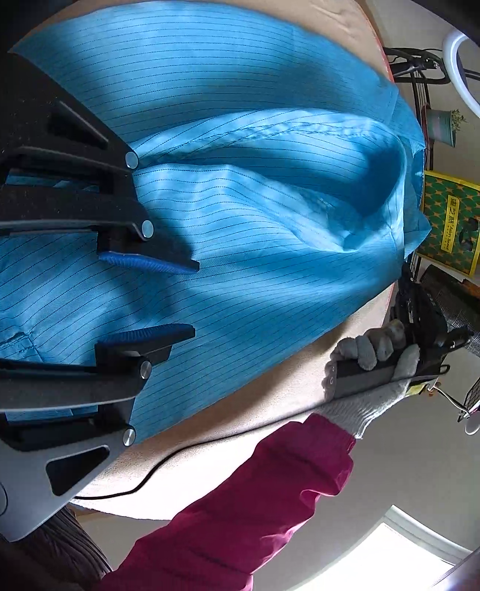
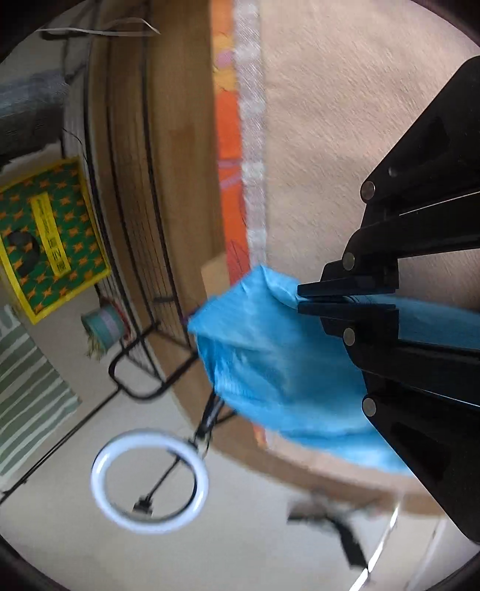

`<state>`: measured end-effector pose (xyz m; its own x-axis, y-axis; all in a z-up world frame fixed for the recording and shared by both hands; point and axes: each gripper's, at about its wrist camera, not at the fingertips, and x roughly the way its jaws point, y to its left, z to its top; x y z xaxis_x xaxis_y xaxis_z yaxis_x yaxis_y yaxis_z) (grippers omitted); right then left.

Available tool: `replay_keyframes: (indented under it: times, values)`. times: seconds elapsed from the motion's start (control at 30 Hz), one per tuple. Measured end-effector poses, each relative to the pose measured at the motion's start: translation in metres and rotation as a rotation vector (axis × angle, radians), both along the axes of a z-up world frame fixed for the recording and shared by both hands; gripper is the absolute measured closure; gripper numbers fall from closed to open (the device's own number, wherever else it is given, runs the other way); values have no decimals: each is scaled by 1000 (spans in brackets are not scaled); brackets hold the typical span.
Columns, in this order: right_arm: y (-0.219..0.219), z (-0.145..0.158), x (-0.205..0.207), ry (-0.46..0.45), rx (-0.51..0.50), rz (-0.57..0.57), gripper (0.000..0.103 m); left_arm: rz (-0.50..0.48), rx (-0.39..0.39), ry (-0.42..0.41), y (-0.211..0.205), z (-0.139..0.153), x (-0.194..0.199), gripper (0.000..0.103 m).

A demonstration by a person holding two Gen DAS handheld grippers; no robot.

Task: Fold large clothes

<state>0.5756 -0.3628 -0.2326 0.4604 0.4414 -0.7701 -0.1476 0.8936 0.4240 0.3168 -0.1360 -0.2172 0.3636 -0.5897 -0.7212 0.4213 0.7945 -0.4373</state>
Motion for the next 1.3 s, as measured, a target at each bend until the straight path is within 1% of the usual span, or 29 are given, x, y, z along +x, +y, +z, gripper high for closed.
replay_keyframes:
  times: [0.1,0.17,0.2,0.23,0.3,0.43,0.53,0.6,0.7,0.73,0.83,0.9,0.93,0.97,1.0,1.07,1.17,1.23,1.3]
  values:
    - [-1,4,-6,-31,-12,25,100,0,0,0,0,1,-1,75]
    - [-10,10,-10,-4,9,-10,97,1,2,6,0,3,0,75]
    - [-17,16,-16,0,37,-25,97,0,-3,17,0,4,1,75]
    - [-21,26,-25,-18,65,-17,97,5,-10,37,2,5,1,75]
    - [-22,45,-42,-46,80,10,97,14,-36,47,8,13,0,75]
    - [-32,90,-90,-98,141,54,97,64,-54,-39,31,53,-17,75]
    - [-35,126,-128,-135,141,60,97,120,-39,-133,59,89,-41,75]
    - [-38,149,-158,-163,140,60,97,149,-25,-175,78,106,-59,75]
    - [-38,188,-206,-202,118,67,97,185,6,-223,108,128,-86,75]
    - [-39,203,-226,-214,125,72,97,181,8,-241,118,138,-99,75]
    - [-41,239,-274,-239,150,63,97,187,54,-298,136,160,-132,75]
    - [-38,262,-314,-268,124,63,97,193,65,-312,144,173,-151,75]
    - [-35,269,-332,-277,115,65,97,199,65,-313,149,177,-159,75]
    - [-33,275,-351,-277,105,68,97,204,62,-307,154,180,-167,71]
    - [-30,277,-371,-275,98,77,97,205,56,-302,157,181,-172,64]
    - [-24,276,-403,-271,79,85,97,212,43,-281,163,181,-183,60]
    - [-12,262,-450,-256,43,95,97,220,24,-220,168,171,-192,60]
    - [-1,246,-479,-272,-7,99,97,242,23,-188,171,161,-195,60]
    - [8,228,-500,-264,-17,97,97,259,-19,-101,178,146,-194,60]
